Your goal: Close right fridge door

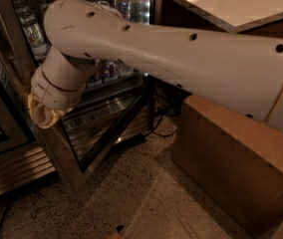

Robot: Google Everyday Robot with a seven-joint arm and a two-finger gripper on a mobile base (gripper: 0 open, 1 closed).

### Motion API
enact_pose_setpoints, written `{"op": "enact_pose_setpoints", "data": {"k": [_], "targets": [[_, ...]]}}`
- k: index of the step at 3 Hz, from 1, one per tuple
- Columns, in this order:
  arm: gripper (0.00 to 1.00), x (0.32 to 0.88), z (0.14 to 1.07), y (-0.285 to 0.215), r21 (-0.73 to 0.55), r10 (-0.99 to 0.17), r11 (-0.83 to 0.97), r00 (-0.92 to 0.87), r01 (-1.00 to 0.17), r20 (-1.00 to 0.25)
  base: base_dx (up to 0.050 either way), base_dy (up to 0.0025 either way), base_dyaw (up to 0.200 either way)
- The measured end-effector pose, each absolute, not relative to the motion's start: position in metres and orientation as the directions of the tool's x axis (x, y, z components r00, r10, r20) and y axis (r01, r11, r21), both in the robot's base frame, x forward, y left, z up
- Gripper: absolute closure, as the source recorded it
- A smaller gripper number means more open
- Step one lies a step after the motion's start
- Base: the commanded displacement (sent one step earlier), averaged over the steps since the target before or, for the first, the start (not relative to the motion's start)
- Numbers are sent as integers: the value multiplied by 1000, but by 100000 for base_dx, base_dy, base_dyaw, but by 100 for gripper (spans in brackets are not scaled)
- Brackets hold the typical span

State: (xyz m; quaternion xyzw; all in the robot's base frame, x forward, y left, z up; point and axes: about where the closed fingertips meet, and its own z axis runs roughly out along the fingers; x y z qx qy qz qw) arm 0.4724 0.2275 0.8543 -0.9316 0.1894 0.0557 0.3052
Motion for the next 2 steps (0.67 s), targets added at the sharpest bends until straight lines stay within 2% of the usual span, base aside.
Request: {"op": "enact_pose_setpoints", "data": {"k": [2], "targets": [[100,495,864,230,-544,-323,-742,920,-392,-221,0,0,0]]}}
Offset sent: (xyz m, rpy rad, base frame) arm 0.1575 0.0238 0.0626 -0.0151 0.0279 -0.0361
